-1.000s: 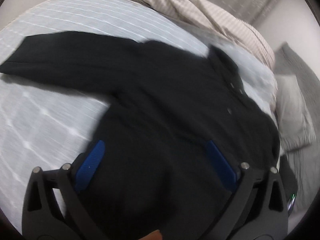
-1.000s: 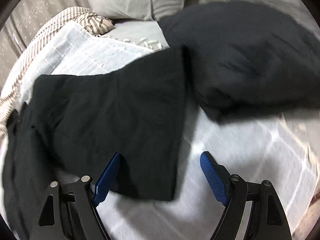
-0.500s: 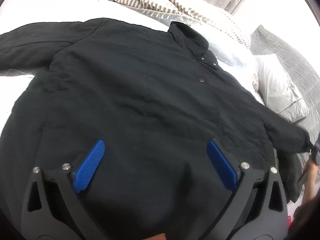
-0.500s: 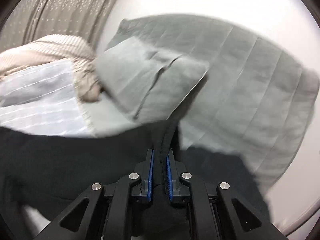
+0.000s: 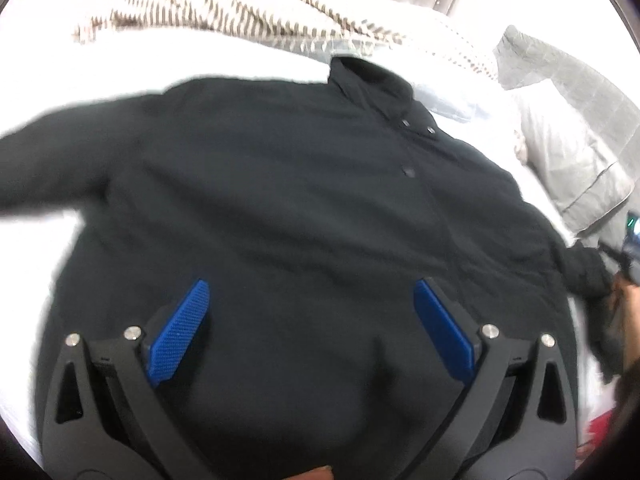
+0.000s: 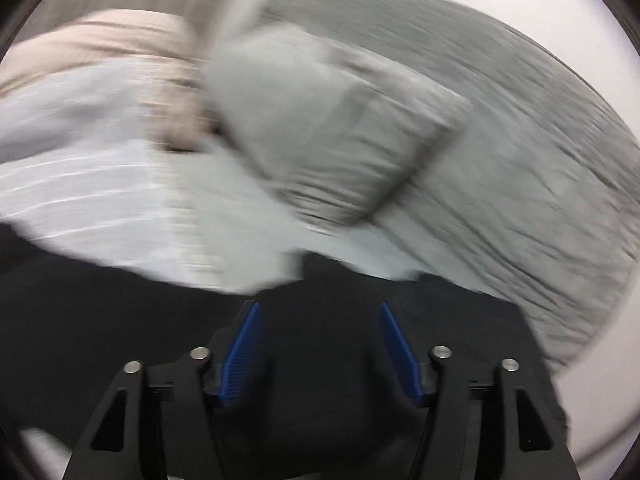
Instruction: Fold large clothes
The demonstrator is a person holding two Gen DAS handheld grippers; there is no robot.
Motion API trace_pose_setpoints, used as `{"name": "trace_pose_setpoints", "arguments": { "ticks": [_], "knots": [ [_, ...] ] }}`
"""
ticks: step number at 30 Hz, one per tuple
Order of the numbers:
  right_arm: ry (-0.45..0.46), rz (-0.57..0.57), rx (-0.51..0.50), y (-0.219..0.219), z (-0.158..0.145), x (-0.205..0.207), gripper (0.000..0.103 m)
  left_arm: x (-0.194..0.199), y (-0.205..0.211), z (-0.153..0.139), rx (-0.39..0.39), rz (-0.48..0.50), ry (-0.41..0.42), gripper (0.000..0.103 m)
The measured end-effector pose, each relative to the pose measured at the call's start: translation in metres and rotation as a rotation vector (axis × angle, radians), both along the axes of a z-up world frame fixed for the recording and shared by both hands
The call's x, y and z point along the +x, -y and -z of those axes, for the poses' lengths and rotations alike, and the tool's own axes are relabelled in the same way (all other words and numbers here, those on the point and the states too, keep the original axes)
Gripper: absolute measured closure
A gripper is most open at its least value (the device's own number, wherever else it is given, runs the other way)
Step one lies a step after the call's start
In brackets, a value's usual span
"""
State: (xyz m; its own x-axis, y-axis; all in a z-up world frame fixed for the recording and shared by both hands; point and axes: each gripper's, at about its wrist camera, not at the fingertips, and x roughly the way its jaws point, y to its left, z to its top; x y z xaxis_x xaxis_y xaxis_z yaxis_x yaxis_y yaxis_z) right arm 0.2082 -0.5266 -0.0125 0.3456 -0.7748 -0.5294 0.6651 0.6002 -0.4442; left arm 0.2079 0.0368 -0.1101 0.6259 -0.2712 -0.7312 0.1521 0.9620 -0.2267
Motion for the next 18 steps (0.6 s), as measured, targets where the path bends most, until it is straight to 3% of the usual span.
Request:
{"name": "trace_pose_setpoints", "arguments": {
  "ticks": [4, 6, 10, 14, 15, 16, 18],
  "knots": [
    [0.029, -0.283, 0.206, -0.084, 0.011, 0.045, 0.03, 0.041, -0.008, -0.017, 0.105, 0.016, 0.074, 0.001],
    [0.043, -0.383, 0.372, -0.118, 0.026, 0.071, 0.028, 0.069, -0.021, -0.019, 0.111, -0.002, 0.082, 0.001],
    [0.052, -0.421, 0.605, -0.145, 0.067, 0.108, 0.028, 0.128, -0.054, 0.001, 0.072, 0.012, 0.008, 0.001],
    [0.058, -0.387, 0.639, -0.127, 0.094, 0.105, 0.028, 0.153, -0.101, 0.041, 0.22, -0.07, -0.069, 0.001],
    [0.093, -0.367, 0.651, -0.109, 0.094, 0.094, 0.028, 0.15, -0.116, 0.042, 0.226, -0.08, -0.053, 0.001],
    [0.101, -0.344, 0.645, -0.092, 0.09, 0.089, 0.028, 0.146, -0.132, 0.039, 0.172, -0.066, -0.054, 0.001],
    [0.042, -0.186, 0.504, -0.06, 0.087, 0.074, 0.026, 0.145, -0.154, 0.033, 0.124, -0.062, -0.098, 0.001]
  ]
}}
